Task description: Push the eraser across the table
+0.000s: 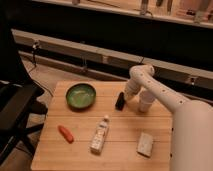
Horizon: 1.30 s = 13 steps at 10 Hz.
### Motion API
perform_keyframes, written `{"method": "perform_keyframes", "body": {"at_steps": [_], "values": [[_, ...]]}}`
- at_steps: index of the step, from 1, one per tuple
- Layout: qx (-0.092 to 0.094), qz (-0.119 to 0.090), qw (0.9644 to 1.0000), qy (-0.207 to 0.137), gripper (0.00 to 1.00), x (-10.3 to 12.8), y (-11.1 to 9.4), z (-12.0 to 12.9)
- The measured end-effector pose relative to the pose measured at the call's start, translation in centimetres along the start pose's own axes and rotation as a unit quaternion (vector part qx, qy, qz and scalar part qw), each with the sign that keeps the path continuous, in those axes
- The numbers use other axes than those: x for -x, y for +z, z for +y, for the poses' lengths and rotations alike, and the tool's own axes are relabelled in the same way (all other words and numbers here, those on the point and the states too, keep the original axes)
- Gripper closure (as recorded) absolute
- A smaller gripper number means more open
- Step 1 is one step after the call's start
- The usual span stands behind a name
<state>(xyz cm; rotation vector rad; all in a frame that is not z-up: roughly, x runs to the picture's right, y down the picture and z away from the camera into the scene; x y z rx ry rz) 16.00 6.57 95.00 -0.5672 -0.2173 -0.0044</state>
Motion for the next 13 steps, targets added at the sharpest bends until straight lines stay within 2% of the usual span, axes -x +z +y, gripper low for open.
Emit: {"method": "perform_keyframes", "body": {"at_steps": [4,8,11,13], "values": [[0.0,0.0,1.0,-0.003,1.0,0.2,0.0,0.0],[0.0,-0.005,0.9995,-0.031,1.0,3.7,0.6,-0.3],[-0.001,-0.007,0.9992,-0.039,1.0,3.9,0.5,-0.4],[0.0,-0.011,0.9986,-0.051,1.0,5.1,0.7,-0.5]]}}
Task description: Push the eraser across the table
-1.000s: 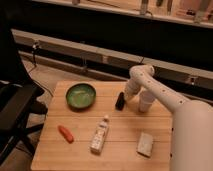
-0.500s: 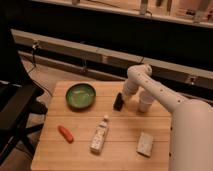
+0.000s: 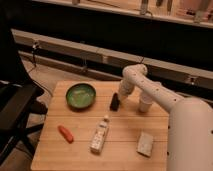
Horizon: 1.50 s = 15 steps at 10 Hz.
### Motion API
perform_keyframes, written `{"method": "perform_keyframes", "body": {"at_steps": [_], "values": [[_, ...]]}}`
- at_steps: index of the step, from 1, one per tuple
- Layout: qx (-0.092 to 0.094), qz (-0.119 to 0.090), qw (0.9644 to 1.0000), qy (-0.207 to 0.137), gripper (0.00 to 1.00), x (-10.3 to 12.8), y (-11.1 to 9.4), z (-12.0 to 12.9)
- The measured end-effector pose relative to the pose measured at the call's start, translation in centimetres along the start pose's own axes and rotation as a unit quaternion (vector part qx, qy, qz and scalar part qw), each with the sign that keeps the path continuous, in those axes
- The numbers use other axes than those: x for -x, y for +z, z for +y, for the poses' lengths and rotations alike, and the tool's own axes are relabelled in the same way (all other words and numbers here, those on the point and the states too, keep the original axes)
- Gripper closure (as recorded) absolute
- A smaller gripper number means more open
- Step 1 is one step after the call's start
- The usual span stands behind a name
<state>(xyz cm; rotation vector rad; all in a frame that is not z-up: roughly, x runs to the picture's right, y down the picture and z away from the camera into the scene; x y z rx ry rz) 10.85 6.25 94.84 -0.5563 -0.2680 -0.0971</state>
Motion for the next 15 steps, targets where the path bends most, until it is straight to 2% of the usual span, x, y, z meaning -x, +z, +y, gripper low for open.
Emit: {"method": "perform_keyframes", "body": {"at_steps": [2,6,9,15], "values": [[0.0,-0.004,0.9999,-0.011,1.0,1.5,0.4,-0.3],[0.0,-0.012,0.9995,-0.029,1.0,2.5,0.6,-0.4],[-0.001,-0.02,0.9988,-0.044,1.0,4.7,1.1,-0.8],[-0.004,-0.029,0.9978,-0.06,1.0,5.8,1.3,-0.8]]}}
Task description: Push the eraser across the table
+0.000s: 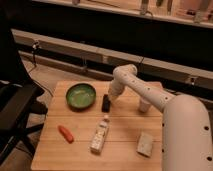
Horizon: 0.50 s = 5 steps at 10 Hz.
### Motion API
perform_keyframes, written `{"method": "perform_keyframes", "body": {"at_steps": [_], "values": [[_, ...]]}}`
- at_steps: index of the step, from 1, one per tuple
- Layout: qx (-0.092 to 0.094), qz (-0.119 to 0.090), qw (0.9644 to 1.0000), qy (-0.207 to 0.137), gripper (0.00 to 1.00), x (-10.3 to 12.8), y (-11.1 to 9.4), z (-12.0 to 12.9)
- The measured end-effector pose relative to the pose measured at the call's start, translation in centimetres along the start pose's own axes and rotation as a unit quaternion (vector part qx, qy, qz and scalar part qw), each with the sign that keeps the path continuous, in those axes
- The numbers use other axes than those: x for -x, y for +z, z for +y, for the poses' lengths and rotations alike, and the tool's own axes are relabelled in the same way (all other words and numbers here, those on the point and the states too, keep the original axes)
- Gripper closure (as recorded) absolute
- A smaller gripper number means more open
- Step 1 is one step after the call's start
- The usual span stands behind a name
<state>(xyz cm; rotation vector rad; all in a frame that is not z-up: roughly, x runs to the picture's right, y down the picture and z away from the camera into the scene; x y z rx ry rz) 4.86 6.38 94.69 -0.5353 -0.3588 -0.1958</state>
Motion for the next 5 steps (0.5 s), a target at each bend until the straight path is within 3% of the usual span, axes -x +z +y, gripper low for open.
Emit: {"method": "perform_keyframes", "body": {"at_steps": [5], "values": [[-0.003,-0.007,0.9999,-0.009,1.0,0.67,0.16,-0.16]]}}
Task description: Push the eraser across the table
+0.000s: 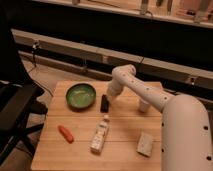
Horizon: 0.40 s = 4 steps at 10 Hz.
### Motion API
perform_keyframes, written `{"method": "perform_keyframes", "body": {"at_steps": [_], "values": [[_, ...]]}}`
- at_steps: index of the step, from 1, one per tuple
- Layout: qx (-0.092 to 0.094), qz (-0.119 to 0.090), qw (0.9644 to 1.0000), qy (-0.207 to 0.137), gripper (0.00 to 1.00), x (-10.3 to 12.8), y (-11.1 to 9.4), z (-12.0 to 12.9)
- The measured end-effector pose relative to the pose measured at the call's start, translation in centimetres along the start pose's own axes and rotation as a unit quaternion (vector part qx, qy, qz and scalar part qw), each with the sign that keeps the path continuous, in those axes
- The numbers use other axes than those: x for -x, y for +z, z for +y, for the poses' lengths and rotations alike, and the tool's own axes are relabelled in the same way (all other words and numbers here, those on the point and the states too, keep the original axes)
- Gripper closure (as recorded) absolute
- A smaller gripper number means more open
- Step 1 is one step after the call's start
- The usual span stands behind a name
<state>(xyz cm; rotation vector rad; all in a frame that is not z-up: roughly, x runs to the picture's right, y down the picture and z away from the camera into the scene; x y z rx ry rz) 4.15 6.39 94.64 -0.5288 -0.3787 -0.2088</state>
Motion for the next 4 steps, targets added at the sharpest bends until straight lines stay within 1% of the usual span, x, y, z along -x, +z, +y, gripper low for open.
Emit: {"method": "perform_keyframes", "body": {"at_steps": [4], "values": [[-0.002,-0.005,1.0,-0.007,1.0,0.54,0.13,-0.09]]}}
